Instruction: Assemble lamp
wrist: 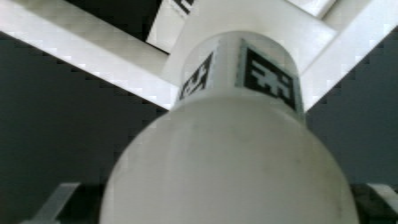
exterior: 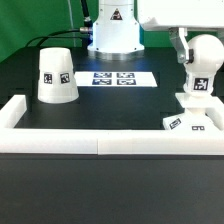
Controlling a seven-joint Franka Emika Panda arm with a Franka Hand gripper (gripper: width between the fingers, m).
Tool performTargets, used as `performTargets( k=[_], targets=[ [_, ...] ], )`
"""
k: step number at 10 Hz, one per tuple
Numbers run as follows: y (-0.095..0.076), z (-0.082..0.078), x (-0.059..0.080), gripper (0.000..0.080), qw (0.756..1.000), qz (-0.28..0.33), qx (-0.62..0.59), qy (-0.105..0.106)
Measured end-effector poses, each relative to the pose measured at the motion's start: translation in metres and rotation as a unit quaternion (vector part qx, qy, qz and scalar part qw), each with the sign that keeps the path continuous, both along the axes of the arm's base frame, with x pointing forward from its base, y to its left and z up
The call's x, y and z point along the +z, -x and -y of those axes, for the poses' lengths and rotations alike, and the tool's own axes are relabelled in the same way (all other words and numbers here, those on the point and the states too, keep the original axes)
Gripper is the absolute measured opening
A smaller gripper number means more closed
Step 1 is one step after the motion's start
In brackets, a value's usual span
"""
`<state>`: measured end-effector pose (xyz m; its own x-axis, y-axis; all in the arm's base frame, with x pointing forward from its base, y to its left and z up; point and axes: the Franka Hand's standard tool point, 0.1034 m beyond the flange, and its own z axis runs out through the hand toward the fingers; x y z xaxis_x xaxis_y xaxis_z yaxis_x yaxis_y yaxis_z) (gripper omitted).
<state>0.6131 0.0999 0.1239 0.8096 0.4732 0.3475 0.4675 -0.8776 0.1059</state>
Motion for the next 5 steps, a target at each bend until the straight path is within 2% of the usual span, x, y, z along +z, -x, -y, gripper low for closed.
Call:
performTargets(
  k=[2,3,5],
  targets=[
    [0.0041,0.0007,-0.0016,0.0579,1.0,0.0,-0.001,0.0],
    [0.0055,0.0003,-0.0025,0.0667,1.0,-0.001,-0.001,0.0],
    [0.008,0.0001,-0.0015,0.0693,1.0,-0.006,-0.003,-0.001]
  ],
)
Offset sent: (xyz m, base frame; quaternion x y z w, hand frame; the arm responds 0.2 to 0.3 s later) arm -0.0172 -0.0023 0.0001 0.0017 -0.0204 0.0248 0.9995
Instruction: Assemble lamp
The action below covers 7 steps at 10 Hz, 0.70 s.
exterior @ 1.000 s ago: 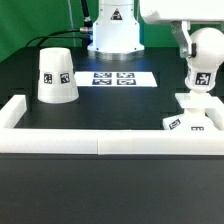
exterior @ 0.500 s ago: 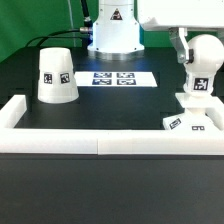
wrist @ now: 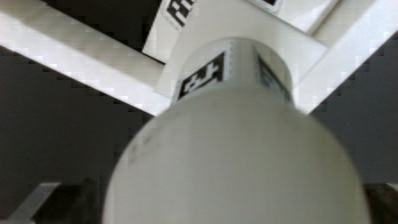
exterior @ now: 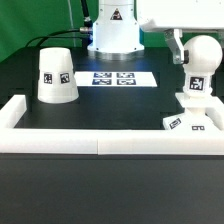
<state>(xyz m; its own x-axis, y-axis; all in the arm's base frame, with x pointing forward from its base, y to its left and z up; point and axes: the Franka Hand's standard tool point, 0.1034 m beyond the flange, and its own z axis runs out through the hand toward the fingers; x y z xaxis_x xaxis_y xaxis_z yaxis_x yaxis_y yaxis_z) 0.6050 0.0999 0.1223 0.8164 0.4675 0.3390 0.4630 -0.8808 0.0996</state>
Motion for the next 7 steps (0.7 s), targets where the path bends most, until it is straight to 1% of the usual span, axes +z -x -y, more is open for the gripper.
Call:
performTargets(
  k=[3,5,7],
  targets=[
    [0.002,0.001,0.011,0.0699,1.0,-0.009,-0.002,0.001],
    [0.0,0.001,0.017,0.0699,1.0,-0.011,-0.002,0.002],
    [0.0,0.001,0.015,0.0699,1.0,-0.012,-0.002,0.002]
  ],
)
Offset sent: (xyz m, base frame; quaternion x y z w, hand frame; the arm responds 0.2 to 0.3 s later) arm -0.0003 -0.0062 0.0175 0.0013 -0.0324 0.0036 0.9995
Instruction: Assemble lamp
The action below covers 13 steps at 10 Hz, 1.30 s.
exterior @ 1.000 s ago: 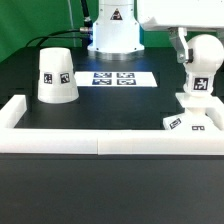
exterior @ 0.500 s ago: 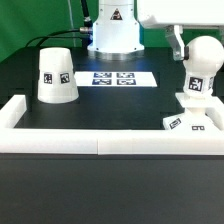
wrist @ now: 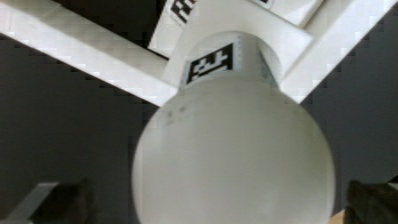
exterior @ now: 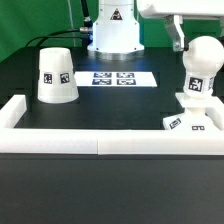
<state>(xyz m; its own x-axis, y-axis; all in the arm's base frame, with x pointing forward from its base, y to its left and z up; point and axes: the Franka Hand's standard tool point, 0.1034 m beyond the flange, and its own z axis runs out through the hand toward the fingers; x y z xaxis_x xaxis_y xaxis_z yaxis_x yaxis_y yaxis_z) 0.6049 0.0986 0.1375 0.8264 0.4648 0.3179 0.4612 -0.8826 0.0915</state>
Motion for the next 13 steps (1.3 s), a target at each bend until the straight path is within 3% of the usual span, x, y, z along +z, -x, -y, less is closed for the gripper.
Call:
performTargets(
  k=[5,10,11,13],
  targets=[
    [0.005,0.002,-0.006,0.0699,1.0,-0.022,0.0,0.003],
    [0.013,-0.003,-0.012,0.0699,0.986,-0.165,0.003,0.029],
    [0.009,-0.004,-0.012,0.0699,0.979,-0.2,0.005,0.036],
    [-0.007,-0.003,-0.012,0.0699,0.977,-0.208,0.007,0.036]
  ],
)
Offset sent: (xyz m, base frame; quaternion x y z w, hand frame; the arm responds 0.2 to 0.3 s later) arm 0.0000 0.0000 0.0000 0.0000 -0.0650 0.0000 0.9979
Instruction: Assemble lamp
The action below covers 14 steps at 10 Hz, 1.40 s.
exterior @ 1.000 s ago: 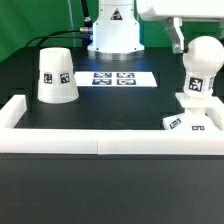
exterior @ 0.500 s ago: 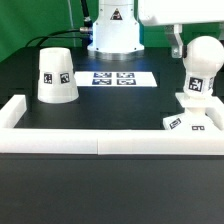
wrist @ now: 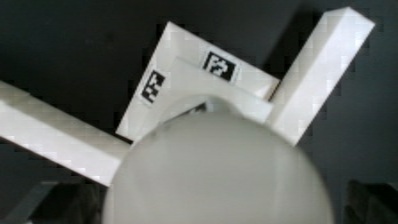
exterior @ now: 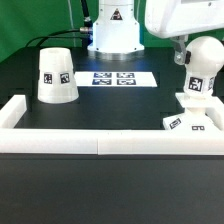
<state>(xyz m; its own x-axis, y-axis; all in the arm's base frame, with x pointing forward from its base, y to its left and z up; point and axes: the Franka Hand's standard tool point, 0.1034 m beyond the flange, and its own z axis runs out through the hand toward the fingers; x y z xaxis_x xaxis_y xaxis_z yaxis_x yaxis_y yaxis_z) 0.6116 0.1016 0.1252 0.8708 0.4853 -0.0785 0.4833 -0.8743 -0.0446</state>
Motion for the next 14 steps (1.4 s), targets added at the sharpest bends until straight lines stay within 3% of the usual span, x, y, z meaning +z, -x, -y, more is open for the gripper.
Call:
performTargets(
  k=[5,6,11,14],
  targets=[
    [-0.0022,0.0017,-0.0015,0.0699,1.0,0.003,-0.003,-0.001],
    [-0.0005,0.0002,-0.0029,0.0578,1.0,0.004,-0.003,-0.001],
    [-0.001,-0.0003,-0.0029,0.0576,1.0,0.006,-0.026,-0.001],
    [-0.0006,-0.0007,-0.0033,0.0576,0.99,0.004,-0.139,0.007]
  ],
)
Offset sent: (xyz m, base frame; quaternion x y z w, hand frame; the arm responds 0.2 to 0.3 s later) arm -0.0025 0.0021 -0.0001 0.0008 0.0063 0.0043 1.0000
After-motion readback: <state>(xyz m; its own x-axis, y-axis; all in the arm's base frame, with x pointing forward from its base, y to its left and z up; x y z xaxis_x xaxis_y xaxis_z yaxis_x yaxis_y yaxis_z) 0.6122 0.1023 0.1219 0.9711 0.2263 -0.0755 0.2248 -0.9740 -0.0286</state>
